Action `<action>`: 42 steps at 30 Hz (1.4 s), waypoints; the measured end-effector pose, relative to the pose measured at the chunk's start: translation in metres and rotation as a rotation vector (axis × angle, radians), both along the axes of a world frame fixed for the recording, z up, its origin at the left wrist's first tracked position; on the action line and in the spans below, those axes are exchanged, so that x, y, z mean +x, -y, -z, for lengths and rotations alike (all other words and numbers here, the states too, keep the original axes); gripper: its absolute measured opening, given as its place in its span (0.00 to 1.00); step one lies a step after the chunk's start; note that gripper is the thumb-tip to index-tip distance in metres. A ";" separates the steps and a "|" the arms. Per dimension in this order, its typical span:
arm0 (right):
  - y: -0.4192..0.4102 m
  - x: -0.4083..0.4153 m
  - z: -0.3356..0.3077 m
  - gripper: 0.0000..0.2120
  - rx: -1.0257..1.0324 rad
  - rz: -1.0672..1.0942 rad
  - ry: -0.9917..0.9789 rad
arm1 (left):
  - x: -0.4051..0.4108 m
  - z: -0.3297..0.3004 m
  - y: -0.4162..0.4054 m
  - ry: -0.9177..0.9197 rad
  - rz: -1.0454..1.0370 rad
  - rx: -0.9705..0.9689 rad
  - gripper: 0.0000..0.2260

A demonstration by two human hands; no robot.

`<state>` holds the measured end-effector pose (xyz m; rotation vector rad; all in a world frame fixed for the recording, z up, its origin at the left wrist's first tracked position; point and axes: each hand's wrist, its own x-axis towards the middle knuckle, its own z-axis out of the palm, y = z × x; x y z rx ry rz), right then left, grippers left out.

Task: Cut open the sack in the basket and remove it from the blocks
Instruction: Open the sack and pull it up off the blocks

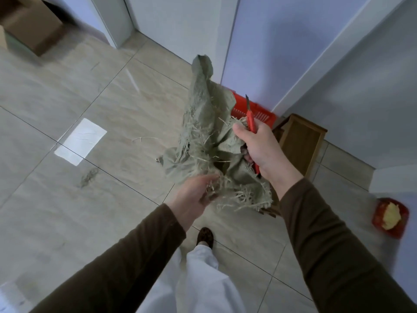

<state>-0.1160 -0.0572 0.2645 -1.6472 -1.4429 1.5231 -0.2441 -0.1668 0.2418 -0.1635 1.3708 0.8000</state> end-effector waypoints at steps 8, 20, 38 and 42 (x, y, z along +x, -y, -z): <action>-0.002 0.026 -0.001 0.34 0.003 -0.077 0.171 | -0.031 0.031 -0.013 0.054 -0.452 0.012 0.15; 0.036 0.022 0.036 0.12 -0.057 -0.193 0.378 | -0.033 0.041 0.015 -0.147 0.553 0.090 0.07; 0.028 0.033 0.032 0.29 0.092 -0.405 0.641 | -0.014 0.050 0.000 -0.097 0.240 0.251 0.05; 0.026 0.047 0.000 0.29 0.138 -0.182 0.544 | -0.010 0.050 0.004 -0.092 0.212 0.302 0.04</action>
